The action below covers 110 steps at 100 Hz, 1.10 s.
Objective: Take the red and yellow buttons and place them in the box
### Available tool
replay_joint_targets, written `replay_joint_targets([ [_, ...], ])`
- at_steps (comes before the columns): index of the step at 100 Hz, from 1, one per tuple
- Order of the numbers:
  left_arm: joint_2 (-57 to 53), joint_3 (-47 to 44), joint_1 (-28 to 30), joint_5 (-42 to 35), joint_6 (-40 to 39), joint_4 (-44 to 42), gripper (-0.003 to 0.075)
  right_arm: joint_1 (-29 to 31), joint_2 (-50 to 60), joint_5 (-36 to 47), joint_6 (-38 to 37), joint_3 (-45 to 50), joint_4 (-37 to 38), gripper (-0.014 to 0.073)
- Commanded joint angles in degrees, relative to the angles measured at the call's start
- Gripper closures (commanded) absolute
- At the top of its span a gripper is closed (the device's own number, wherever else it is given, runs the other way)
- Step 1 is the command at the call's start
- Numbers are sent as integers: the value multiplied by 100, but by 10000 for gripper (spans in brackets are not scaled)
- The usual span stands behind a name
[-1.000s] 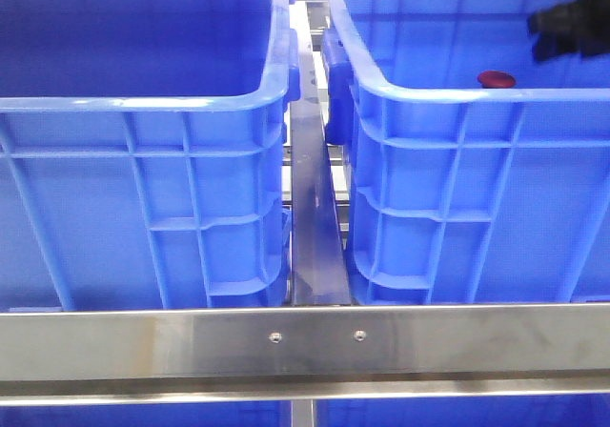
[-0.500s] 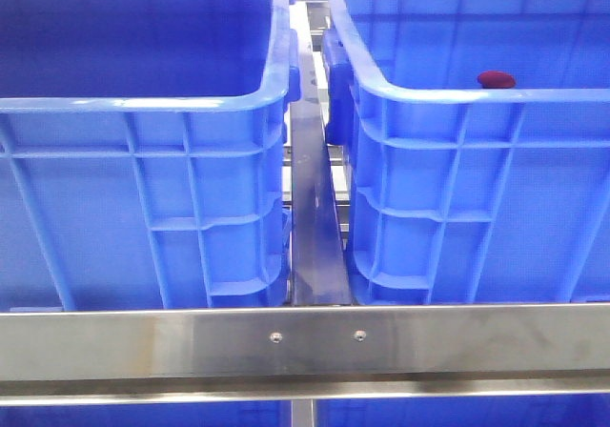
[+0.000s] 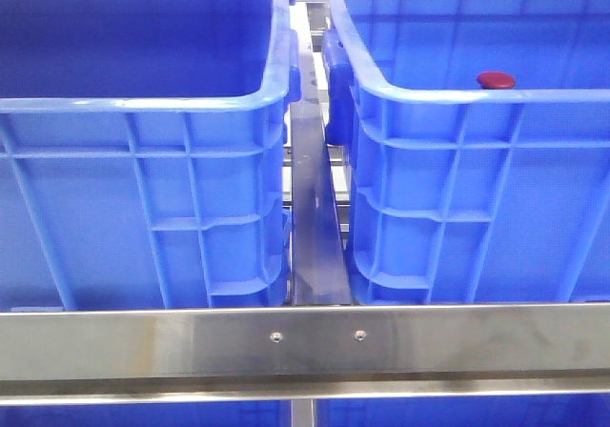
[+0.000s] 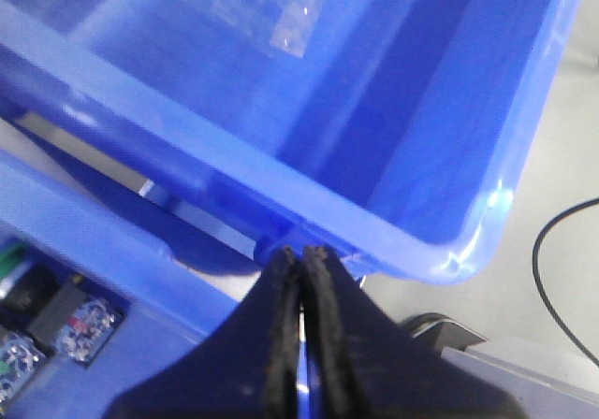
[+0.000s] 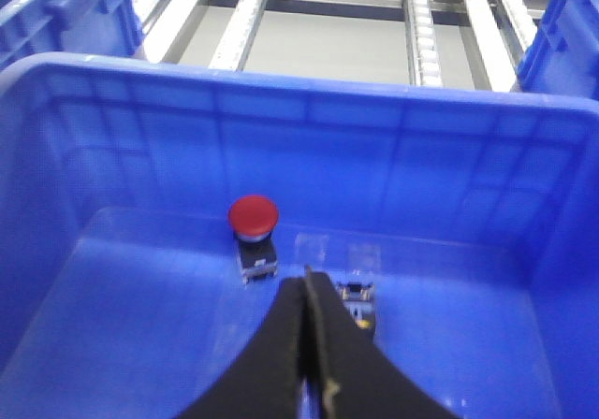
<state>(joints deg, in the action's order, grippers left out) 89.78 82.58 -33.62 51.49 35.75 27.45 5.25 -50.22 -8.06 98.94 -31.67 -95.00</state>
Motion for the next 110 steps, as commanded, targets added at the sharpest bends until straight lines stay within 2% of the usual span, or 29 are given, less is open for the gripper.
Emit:
replay_joint_targets([
  [1,-264,37,-44,-303,3,199,740,49,524,-136,66,141,-83,663],
  [31,-756,-435,-44,-932,3,199,740,49,1974,-143,66,986,-233,663],
  [53,-1404,-1215,-44,-1541,3,199,740,49,2702,-148,66,1333,-255,663],
  [110,-4108,-3831,-44,-3378,3,199,740,49,2833,-173,66,1406,-261,663],
])
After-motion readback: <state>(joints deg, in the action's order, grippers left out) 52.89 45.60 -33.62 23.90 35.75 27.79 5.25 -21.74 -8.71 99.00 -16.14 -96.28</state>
